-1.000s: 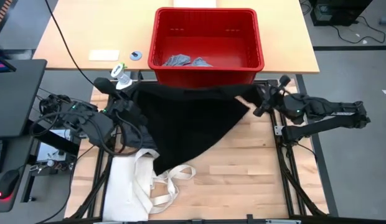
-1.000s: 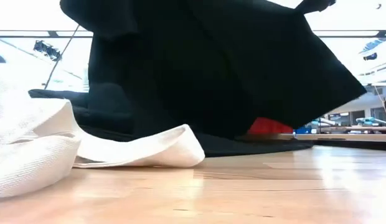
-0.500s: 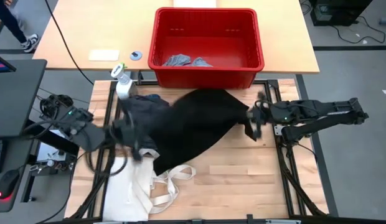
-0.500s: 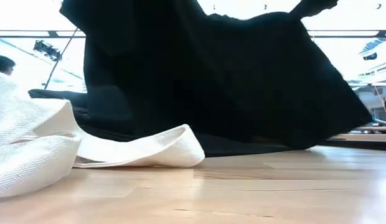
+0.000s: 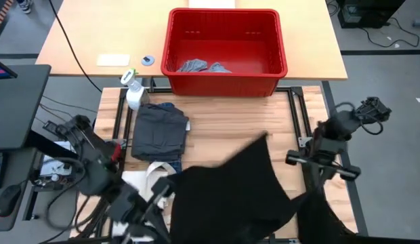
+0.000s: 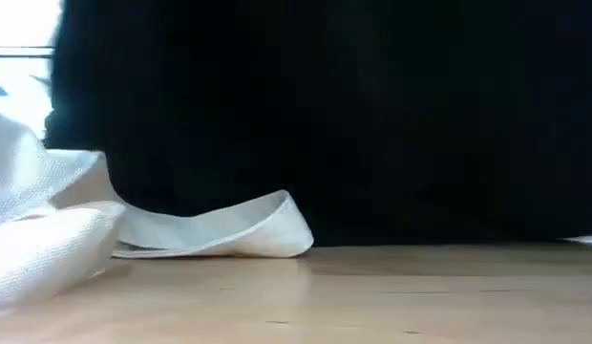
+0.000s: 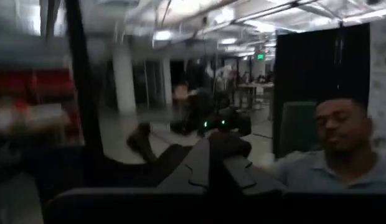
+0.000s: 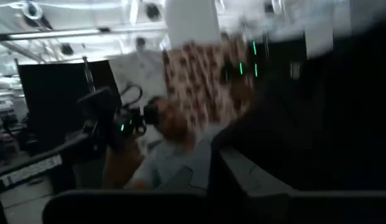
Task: Fold Laundry from Bin
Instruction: Fold the black shirt
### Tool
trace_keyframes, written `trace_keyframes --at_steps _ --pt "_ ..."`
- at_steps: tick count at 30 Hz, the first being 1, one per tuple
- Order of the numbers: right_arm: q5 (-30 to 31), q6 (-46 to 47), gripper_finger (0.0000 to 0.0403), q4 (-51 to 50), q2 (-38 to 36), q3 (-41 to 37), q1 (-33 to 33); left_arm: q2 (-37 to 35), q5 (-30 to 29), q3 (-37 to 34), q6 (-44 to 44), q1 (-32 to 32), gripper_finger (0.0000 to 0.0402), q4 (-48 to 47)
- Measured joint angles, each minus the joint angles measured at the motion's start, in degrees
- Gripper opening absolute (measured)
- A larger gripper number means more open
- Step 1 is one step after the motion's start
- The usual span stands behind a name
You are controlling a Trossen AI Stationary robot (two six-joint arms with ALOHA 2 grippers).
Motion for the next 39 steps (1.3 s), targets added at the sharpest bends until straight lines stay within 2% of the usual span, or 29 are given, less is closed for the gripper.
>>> trace_keyframes --at_steps 3,7,12,15,20,25,29,31,35,39 --pt "5.5 -7.7 0.0024 3.9 -0.6 0.0 2.4 2.0 0.0 0.0 8.6 -0.8 0.0011 5.7" --pt "16.9 -12.4 0.0021 11.3 0.8 0.0 6.4 5.0 -0.2 0.0 10.2 -1.7 0.0011 18.6" --pt "17.6 -14.1 0.0022 25.5 5.7 0.3 11.3 6.1 -2.4 0.0 15.8 -2.8 0.0011 25.3" --pt "17.7 -15.9 0.0023 29.1 9.1 3.2 14.1 6.0 -2.7 0.0 16.2 -2.9 0.0011 29.5" --pt "17.7 -19.6 0.0024 28.5 15.5 10.1 18.1 6.4 -1.5 0.0 10.2 -3.7 0.0011 36.6" --pt "18.8 -25.0 0.0025 25.5 20.3 15.4 20.0 6.6 2.5 0.0 9.4 -3.9 0.0011 36.6" --pt "26.2 -25.6 0.0025 19.6 21.4 17.6 20.0 6.6 2.8 0.0 10.1 -3.9 0.0011 36.1" --pt "30.6 -25.8 0.0025 17.6 21.4 18.1 20.0 6.8 2.7 0.0 14.2 -3.9 0.0011 37.7" --pt "36.6 -25.8 0.0025 14.1 21.2 19.9 20.0 9.0 -5.1 3.1 17.4 -2.3 0.0011 39.8" --pt "37.3 -25.7 0.0025 13.7 21.1 21.9 20.0 13.7 -11.6 13.3 16.6 0.9 0.0011 31.8"
